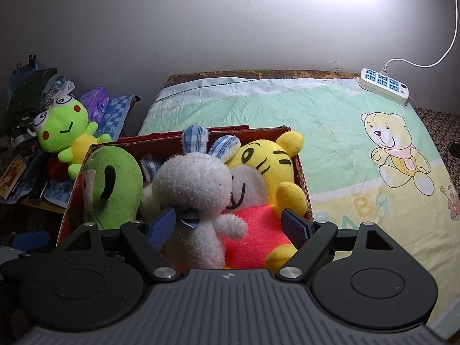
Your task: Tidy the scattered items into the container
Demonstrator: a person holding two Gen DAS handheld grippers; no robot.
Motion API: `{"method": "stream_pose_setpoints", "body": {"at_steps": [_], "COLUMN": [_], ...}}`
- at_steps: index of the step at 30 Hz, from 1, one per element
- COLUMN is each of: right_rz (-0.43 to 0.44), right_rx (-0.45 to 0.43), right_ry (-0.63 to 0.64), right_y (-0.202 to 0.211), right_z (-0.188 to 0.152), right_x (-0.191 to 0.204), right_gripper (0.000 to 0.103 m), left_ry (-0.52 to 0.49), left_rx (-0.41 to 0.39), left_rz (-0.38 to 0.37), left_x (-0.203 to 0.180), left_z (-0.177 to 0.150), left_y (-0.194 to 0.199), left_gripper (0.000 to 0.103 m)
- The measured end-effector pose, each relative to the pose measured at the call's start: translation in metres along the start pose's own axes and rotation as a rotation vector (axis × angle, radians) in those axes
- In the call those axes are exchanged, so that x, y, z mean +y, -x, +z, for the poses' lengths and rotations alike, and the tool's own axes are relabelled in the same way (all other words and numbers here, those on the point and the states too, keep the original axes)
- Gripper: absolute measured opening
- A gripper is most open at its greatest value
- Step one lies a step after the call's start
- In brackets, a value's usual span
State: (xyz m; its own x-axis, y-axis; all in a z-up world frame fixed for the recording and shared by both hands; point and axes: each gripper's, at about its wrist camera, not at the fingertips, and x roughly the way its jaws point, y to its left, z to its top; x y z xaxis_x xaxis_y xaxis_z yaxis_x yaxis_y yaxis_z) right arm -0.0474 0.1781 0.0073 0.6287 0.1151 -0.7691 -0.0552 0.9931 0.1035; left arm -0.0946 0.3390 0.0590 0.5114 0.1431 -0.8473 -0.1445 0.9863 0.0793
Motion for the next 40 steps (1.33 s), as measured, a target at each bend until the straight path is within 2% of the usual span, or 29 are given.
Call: {"method": "stream_pose_setpoints", "body": {"at_steps": [22,31,40], "right_rz": [0.021,0.022,0.026], "right_rx": [0.041,0.039,0.03], "right_ry": [-0.008,-0.016,-0.031], "right_y": [-0.006,-0.004,-0.002], "right_z": [-0.015,-0.015,-0.014], "right_x": [0.001,-0.002,-0.006], "right_gripper": [0.083,0.082,0.082], "left_ry": [-0.021,-0.026,-0.012], "left_rx": [0.036,0.045,0.015], "left_rz": [0.016,-0.011,-0.015], "left_x": [-0.004,-0.008,-0.009], "left_z": [-0.015,-0.016,-0.015], "left_y": [-0.007,-0.008,-0.003], "left_gripper": [0.102,0.102,0.099]}}
